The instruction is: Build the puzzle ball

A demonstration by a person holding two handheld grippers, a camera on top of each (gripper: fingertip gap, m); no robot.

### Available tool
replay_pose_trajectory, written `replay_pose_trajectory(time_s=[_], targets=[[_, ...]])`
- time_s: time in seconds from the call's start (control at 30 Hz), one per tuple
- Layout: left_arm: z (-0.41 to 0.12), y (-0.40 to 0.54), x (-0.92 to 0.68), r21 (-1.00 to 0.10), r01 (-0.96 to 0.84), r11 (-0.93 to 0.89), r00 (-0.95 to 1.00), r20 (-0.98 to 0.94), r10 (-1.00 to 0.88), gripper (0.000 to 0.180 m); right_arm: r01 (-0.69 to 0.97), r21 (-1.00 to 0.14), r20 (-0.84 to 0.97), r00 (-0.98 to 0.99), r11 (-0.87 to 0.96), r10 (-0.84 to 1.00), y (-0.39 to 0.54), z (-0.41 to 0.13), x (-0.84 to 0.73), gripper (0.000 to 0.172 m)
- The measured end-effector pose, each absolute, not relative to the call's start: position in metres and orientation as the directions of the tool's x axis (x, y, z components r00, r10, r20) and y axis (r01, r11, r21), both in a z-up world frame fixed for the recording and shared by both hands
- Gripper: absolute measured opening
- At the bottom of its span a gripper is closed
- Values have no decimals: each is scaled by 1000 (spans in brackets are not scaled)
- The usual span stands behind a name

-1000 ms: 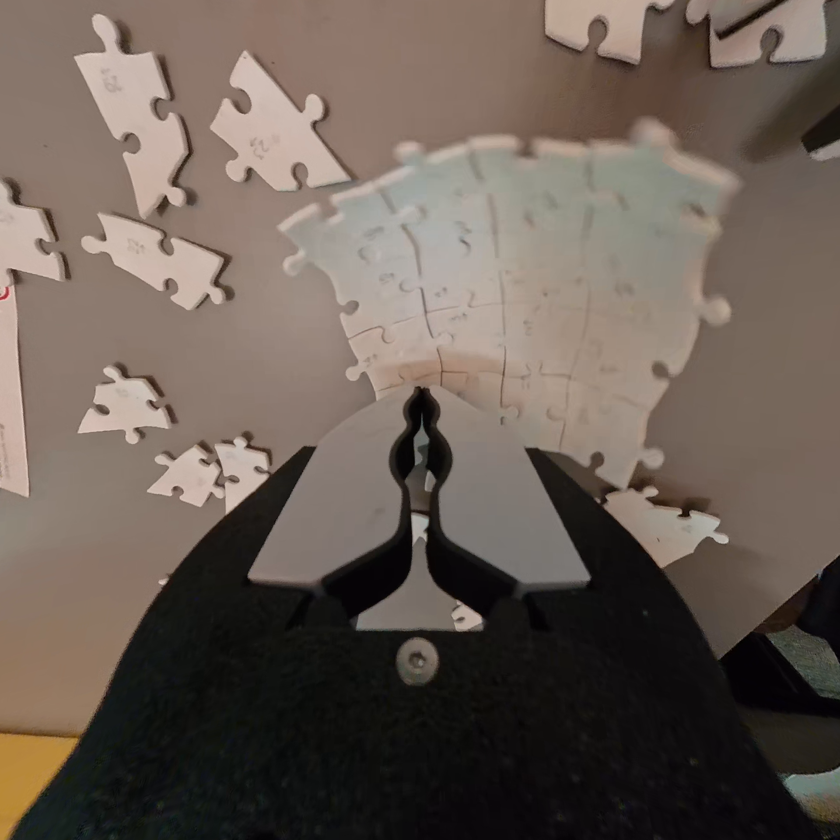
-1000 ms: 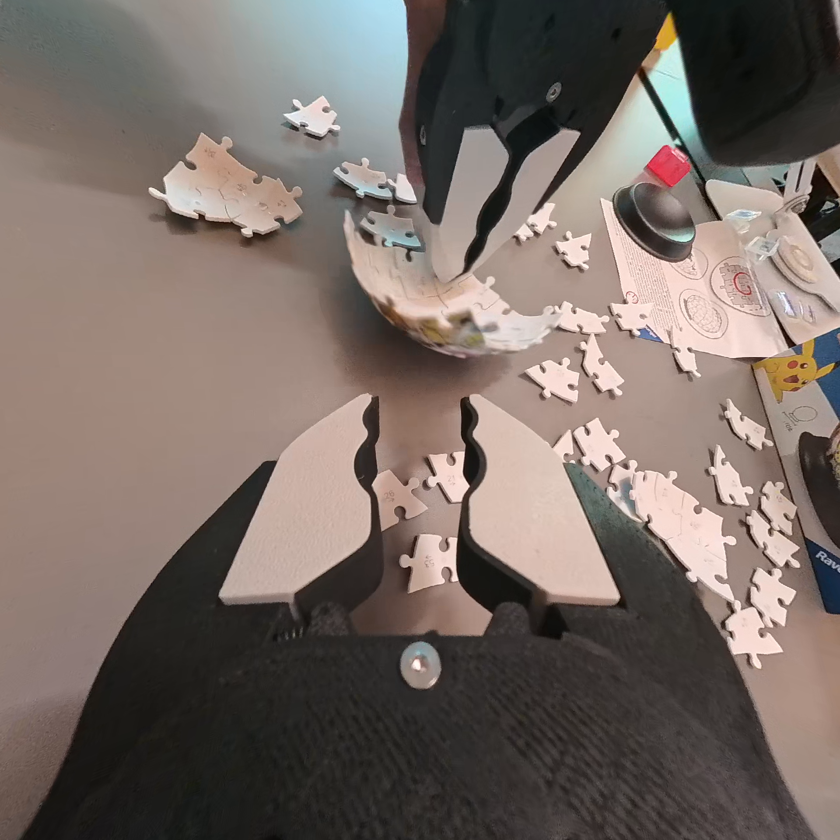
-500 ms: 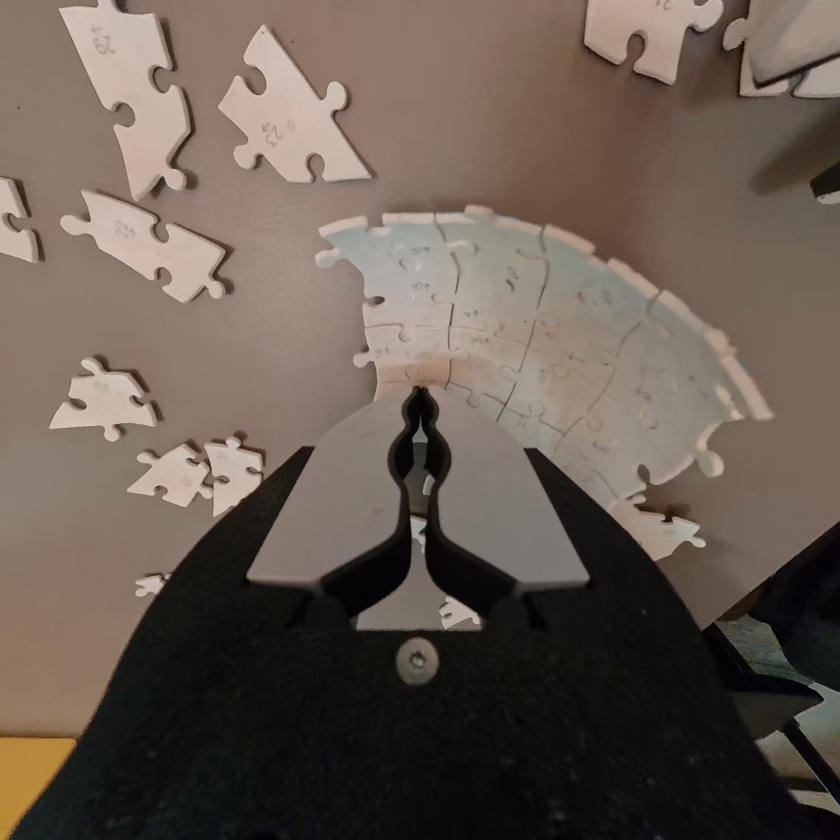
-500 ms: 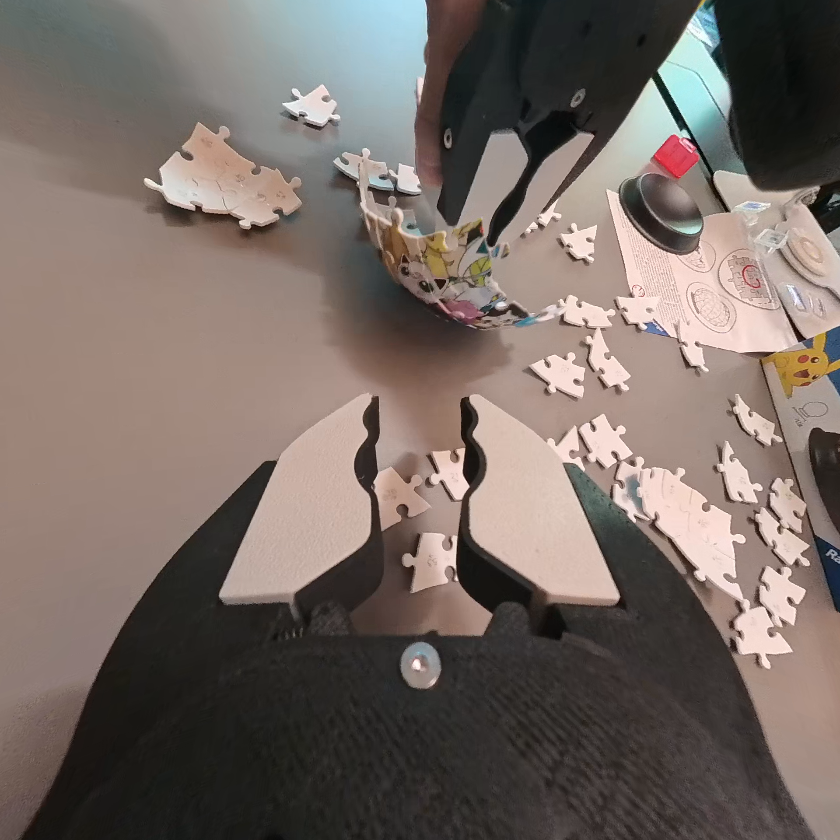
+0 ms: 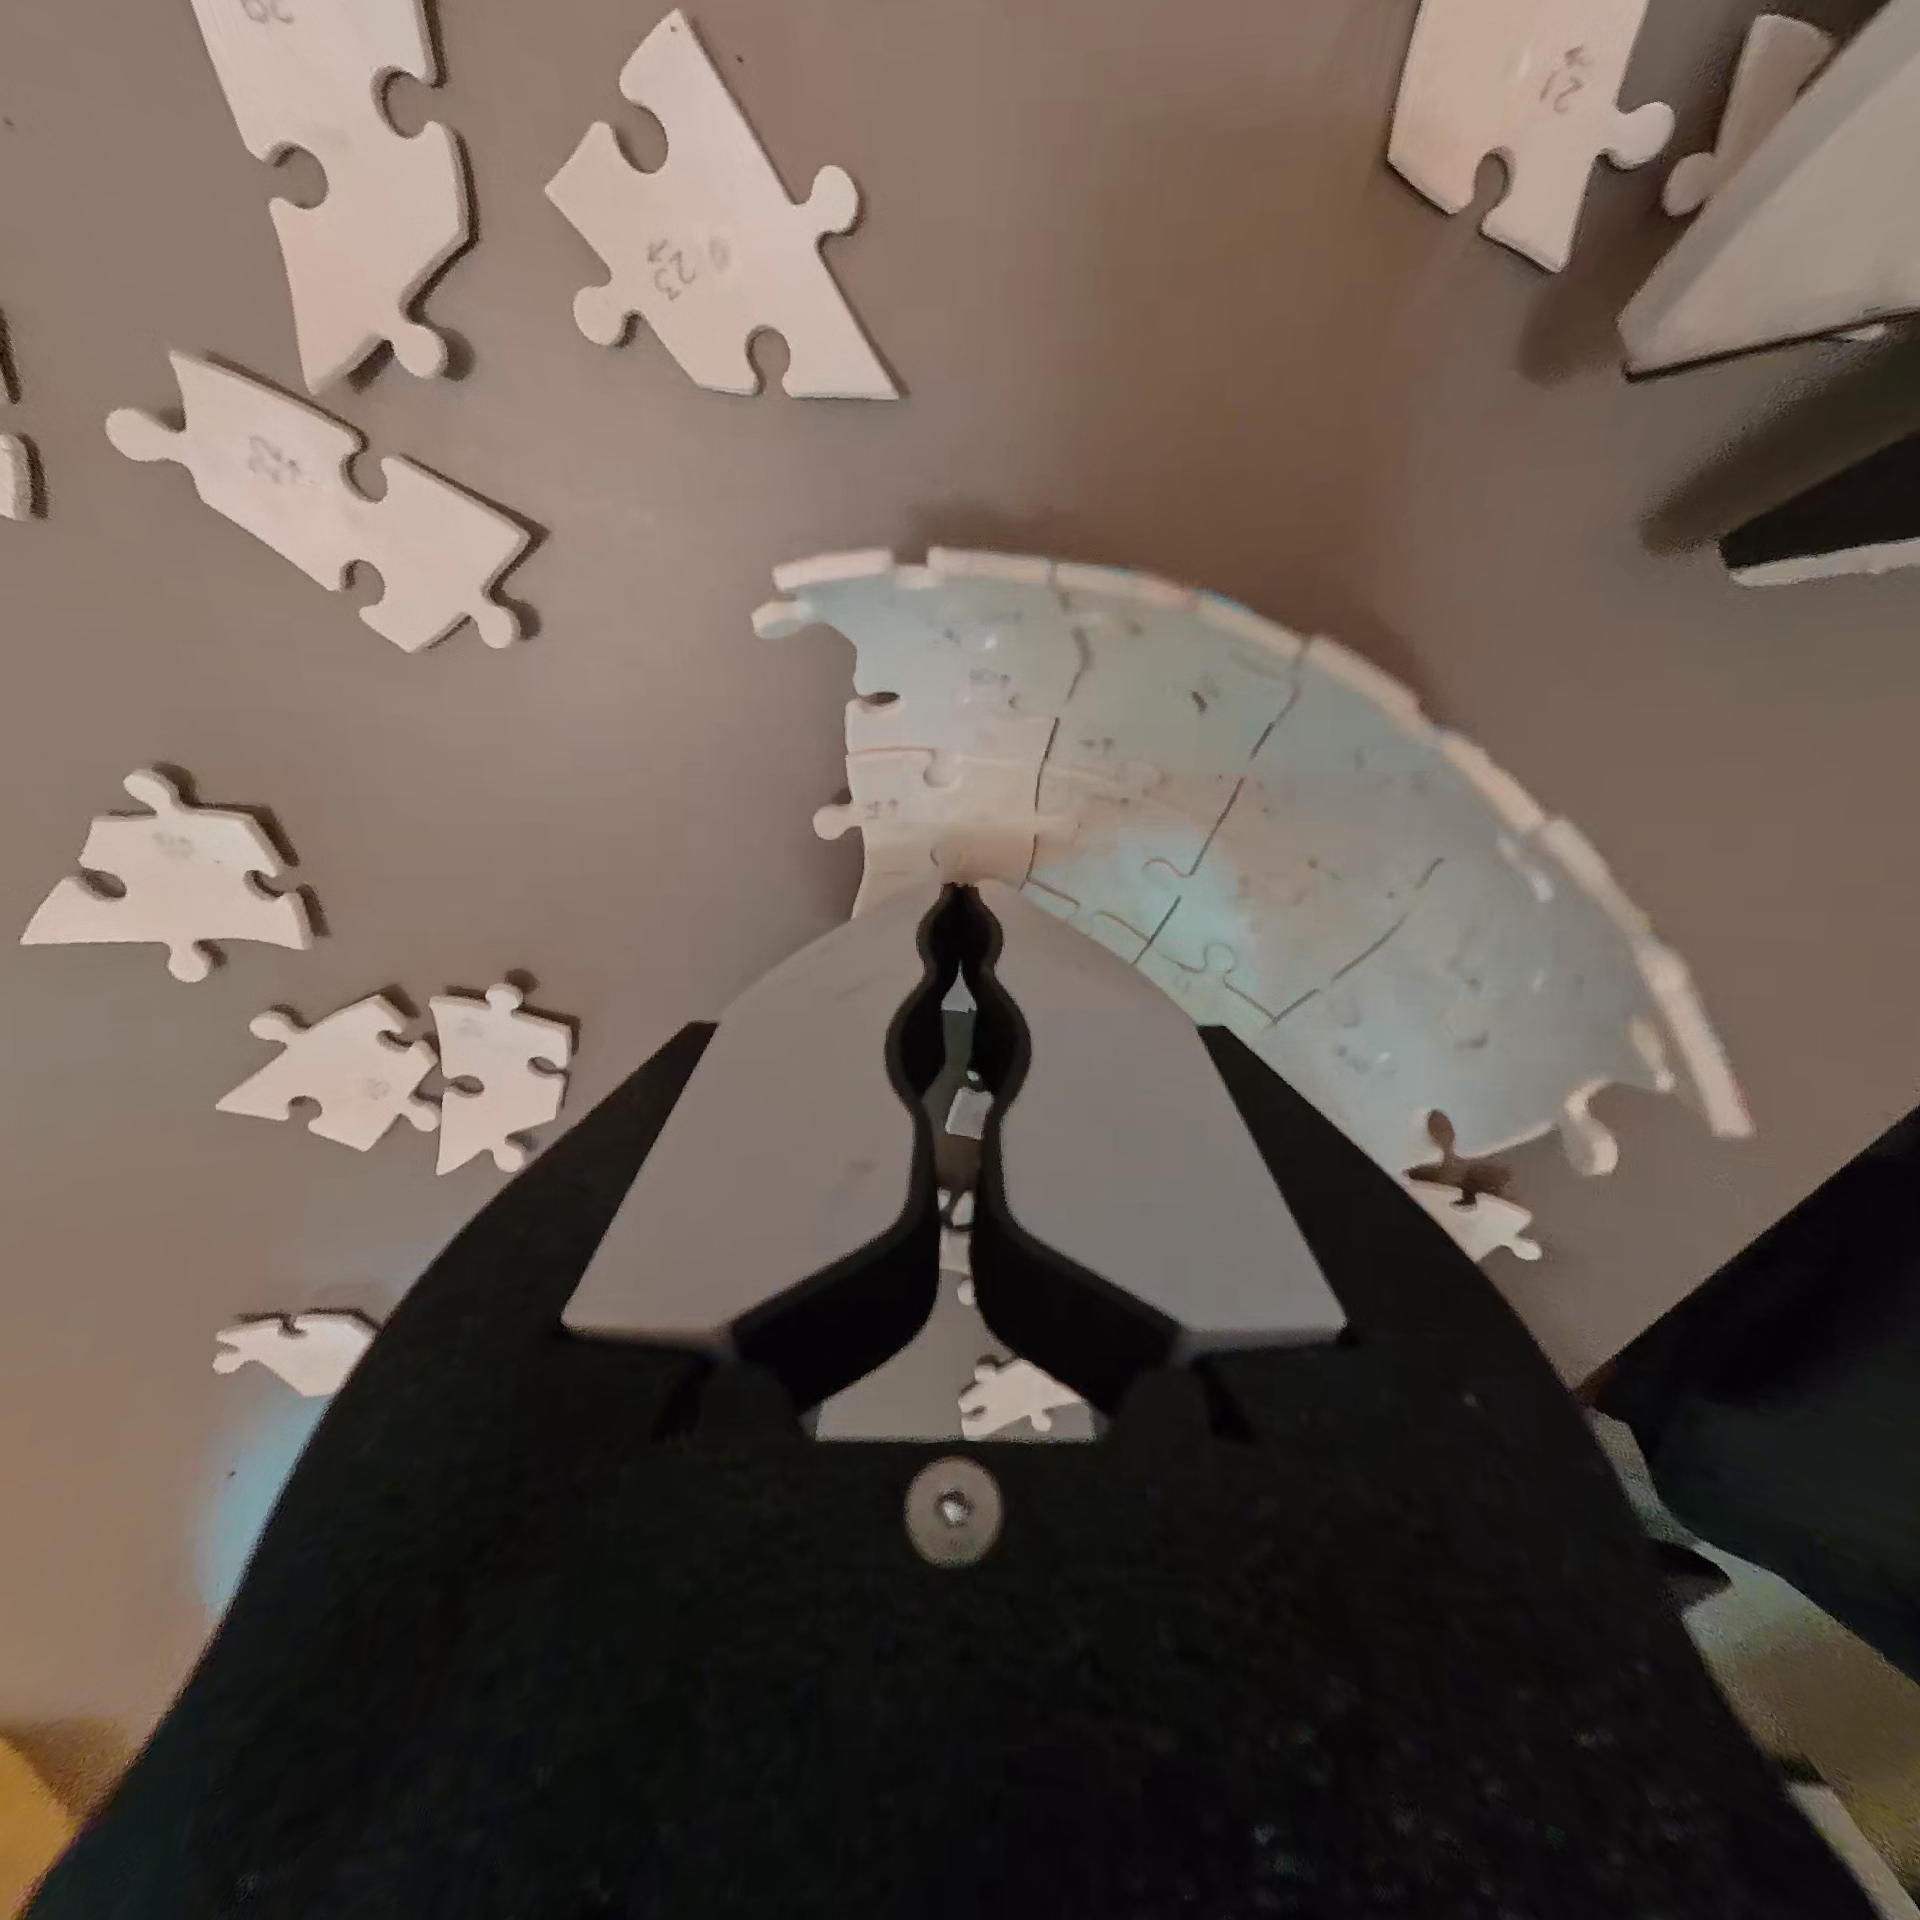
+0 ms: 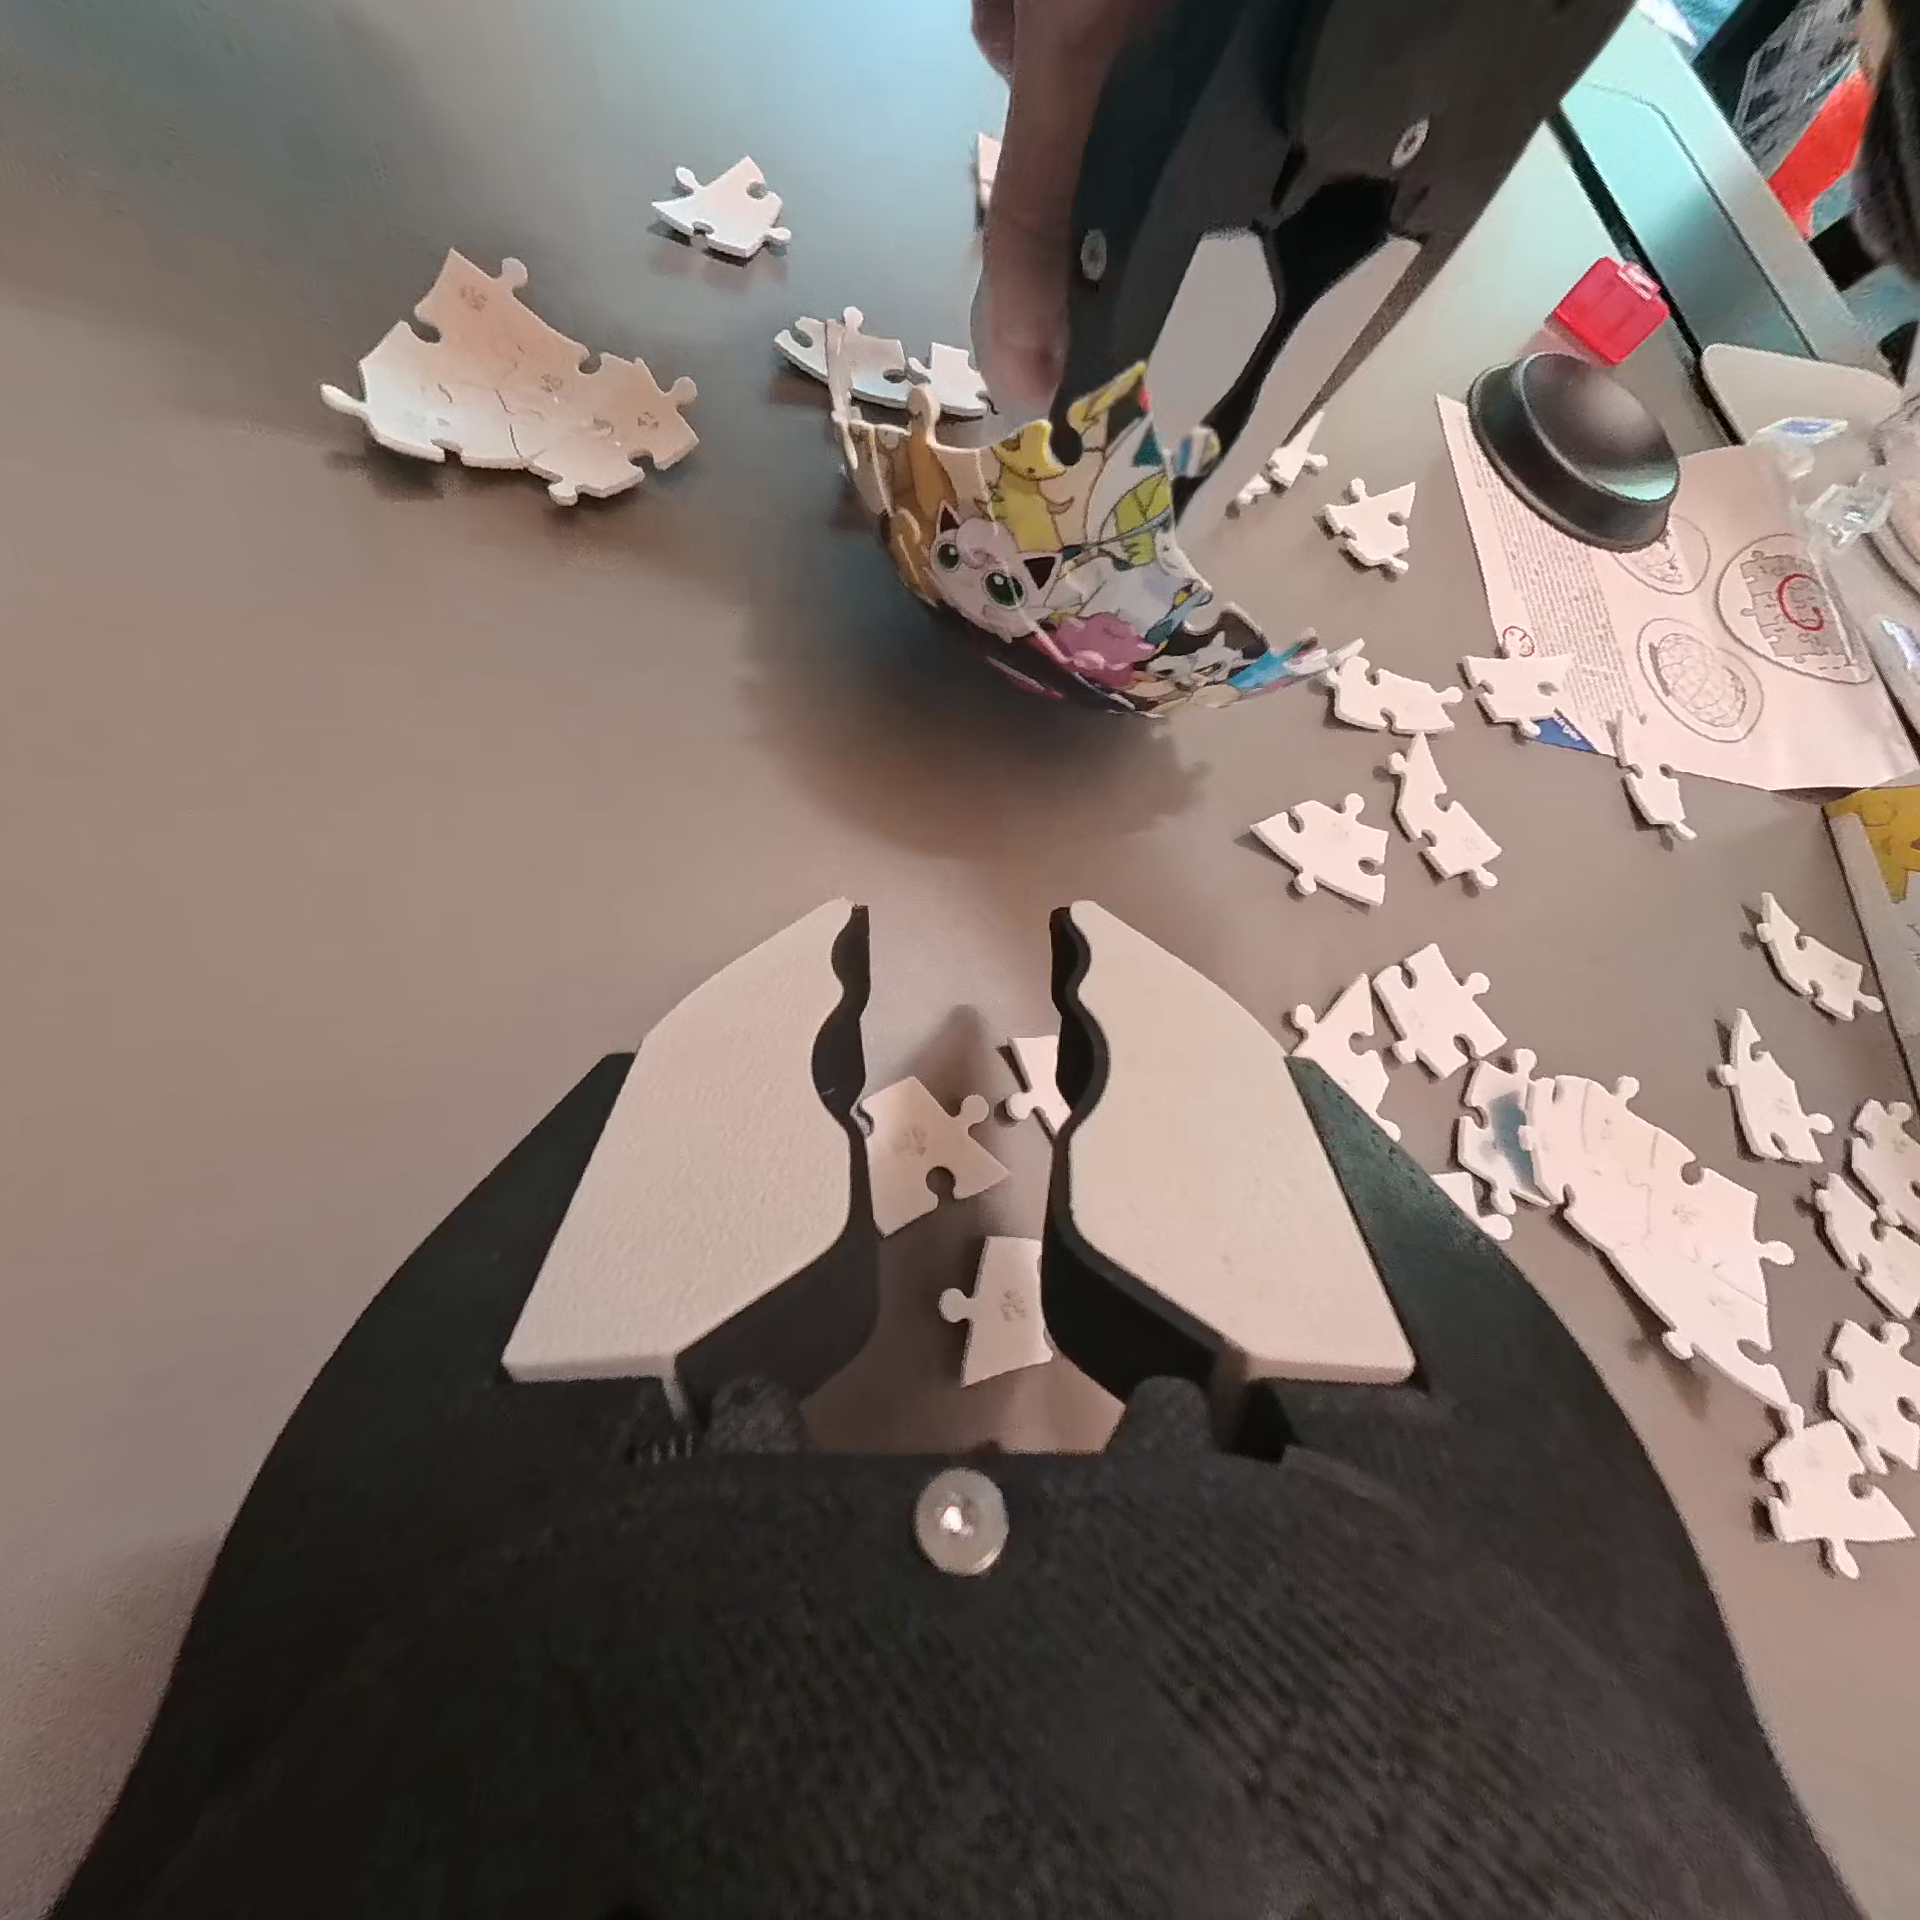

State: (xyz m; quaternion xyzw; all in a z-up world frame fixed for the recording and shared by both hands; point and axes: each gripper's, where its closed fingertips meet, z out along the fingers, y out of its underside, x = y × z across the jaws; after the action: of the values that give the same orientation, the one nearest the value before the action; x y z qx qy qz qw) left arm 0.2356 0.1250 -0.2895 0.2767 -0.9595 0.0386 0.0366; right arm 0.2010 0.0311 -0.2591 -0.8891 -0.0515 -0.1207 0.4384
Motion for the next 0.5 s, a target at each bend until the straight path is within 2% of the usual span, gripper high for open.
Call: replay_pose_trajectory(time_s=[0.13,0.23,0.4,0.5], targets=[[-289,124,236,-186,-602,777,-797,200,-570,0,198,-762,266,964,-616,-19,28,-259,201,34],[-288,126,234,-238,-621,747,-783,231,-578,0,193,-762,264,964,-619,-25,27,-260,203,34],[-286,133,233,-250,-606,755,-795,193,-575,0,185,-757,256,966,-626,-24,27,-264,204,34],[-287,137,228,-211,-564,798,-826,145,-545,0,185,-753,255,967,-631,-21,28,-265,203,34]])
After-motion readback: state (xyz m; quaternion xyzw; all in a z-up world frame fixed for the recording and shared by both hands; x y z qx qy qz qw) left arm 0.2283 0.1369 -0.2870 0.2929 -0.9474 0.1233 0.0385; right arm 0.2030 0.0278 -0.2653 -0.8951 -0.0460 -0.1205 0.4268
